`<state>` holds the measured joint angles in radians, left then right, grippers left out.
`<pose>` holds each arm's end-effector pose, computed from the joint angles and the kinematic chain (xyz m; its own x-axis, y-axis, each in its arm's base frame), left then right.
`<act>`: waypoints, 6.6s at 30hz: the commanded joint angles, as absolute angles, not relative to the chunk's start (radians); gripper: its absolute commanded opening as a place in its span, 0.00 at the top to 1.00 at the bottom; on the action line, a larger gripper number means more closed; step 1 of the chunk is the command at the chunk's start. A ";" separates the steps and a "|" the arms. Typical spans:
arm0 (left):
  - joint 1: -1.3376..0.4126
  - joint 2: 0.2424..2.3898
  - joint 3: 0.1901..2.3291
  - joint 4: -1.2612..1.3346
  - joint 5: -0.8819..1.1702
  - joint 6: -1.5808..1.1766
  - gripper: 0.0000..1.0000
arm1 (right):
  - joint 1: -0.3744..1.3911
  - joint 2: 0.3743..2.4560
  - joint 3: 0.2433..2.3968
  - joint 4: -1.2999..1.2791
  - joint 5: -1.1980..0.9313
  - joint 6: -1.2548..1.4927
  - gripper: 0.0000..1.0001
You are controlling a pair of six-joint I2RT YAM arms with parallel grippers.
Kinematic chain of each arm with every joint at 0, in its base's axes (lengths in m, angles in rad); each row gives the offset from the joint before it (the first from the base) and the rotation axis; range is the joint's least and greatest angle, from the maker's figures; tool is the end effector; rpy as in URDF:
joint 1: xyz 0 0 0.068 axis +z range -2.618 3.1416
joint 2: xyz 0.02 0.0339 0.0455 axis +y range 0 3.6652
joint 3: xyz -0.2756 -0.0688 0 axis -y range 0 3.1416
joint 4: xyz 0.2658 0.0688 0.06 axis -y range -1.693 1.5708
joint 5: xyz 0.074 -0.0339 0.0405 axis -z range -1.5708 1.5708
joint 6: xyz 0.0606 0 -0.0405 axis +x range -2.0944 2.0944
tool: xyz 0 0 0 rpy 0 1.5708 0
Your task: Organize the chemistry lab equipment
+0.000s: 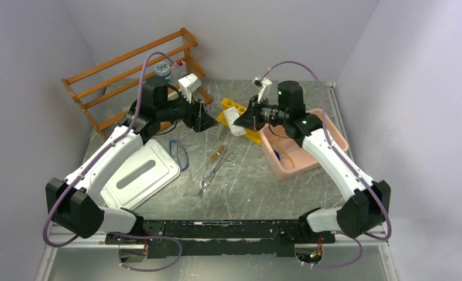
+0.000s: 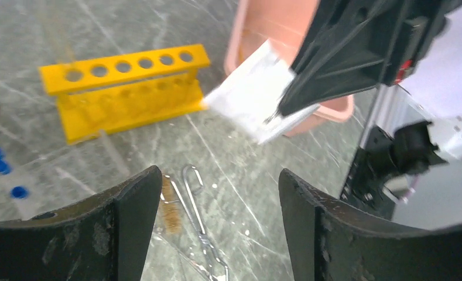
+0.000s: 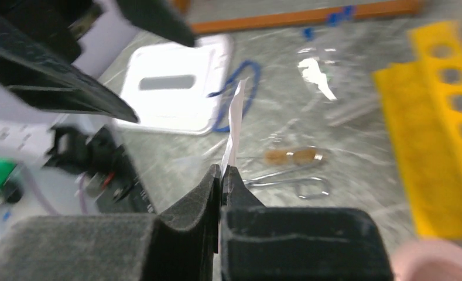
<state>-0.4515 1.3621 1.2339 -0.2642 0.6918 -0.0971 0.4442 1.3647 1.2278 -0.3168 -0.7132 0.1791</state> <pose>0.2942 -0.1856 0.3625 -0.4265 0.1238 -0.8960 0.8289 0.4499 -0.3324 0.2925 0.1831 0.3539 -0.5419 -0.1087 -0.8334 -0.7718 0.4568 0.4423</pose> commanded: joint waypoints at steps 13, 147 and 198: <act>-0.458 1.319 1.187 -0.148 0.342 -0.207 0.30 | 0.280 1.168 1.091 -0.645 0.605 0.597 1.00; -0.650 1.461 1.243 -0.115 0.429 -0.485 0.33 | 0.345 1.174 1.052 -0.202 -0.077 0.743 1.00; -0.650 1.515 1.296 -0.351 0.112 -0.316 0.35 | -0.028 1.658 1.005 -0.392 0.277 1.021 0.71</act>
